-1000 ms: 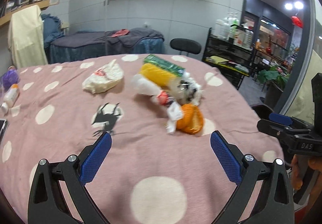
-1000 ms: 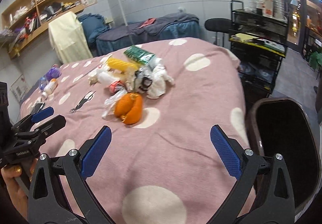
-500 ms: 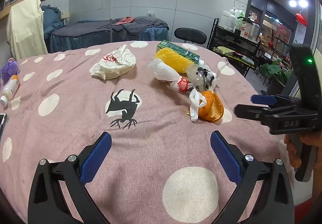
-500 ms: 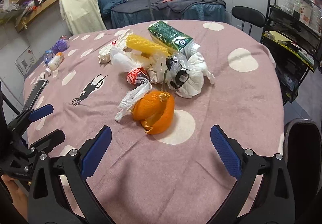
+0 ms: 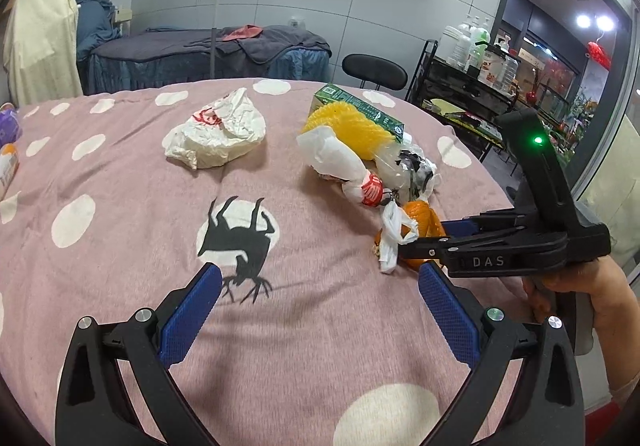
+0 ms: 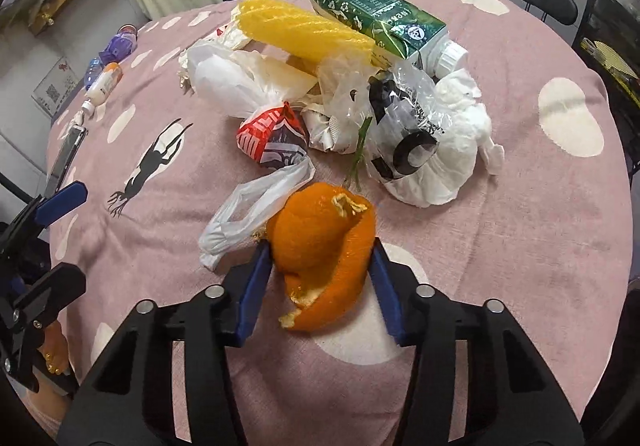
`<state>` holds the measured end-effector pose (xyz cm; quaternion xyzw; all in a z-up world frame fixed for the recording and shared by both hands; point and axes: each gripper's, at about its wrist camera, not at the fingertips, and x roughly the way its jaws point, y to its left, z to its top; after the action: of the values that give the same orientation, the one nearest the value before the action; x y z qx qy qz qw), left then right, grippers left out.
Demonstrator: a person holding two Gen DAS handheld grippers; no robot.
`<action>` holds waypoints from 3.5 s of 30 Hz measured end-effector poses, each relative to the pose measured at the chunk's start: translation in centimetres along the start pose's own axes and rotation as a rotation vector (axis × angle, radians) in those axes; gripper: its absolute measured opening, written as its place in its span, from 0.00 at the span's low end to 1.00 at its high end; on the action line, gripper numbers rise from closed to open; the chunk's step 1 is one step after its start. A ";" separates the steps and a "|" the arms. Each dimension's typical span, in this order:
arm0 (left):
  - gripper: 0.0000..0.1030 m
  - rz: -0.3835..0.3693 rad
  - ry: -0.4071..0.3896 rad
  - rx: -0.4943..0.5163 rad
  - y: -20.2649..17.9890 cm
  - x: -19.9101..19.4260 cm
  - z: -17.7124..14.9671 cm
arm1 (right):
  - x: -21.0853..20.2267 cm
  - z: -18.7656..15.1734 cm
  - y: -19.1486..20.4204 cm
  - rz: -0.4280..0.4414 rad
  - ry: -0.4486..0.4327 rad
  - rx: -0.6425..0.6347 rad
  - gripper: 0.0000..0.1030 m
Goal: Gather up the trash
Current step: 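Grasp the orange peel with the right tool while the left tool grasps the white plastic bag, then carry the orange peel and white plastic bag over the brown bin with both tools, then open the right tool to drop the orange peel while the left tool drops the white bag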
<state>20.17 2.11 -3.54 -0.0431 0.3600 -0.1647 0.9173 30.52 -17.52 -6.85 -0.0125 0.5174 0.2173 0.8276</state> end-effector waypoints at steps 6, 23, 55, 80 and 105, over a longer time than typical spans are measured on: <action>0.94 -0.022 0.042 0.022 -1.3 2.3 1.6 | -2.2 -1.6 0.6 -0.024 -0.044 -0.039 0.31; 0.70 0.034 0.180 -0.004 -3.4 11.4 5.5 | -9.7 -7.8 -1.0 -0.077 -0.237 0.047 0.31; 0.18 -0.123 -0.166 -0.076 -8.3 -3.9 1.9 | -16.3 -17.2 -6.4 -0.151 -0.482 0.266 0.31; 0.18 -0.389 -0.110 0.100 -20.9 -0.8 2.5 | -17.3 -23.3 -17.4 -0.431 -0.409 0.515 0.31; 0.18 -0.469 -0.010 0.176 -27.3 2.4 1.8 | -15.3 -26.8 -20.3 -0.503 -0.331 0.623 0.67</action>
<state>15.61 -24.43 1.61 -0.0464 0.3200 -0.4035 0.8559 9.66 -47.78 -10.29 0.1471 0.3993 -0.1586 0.8909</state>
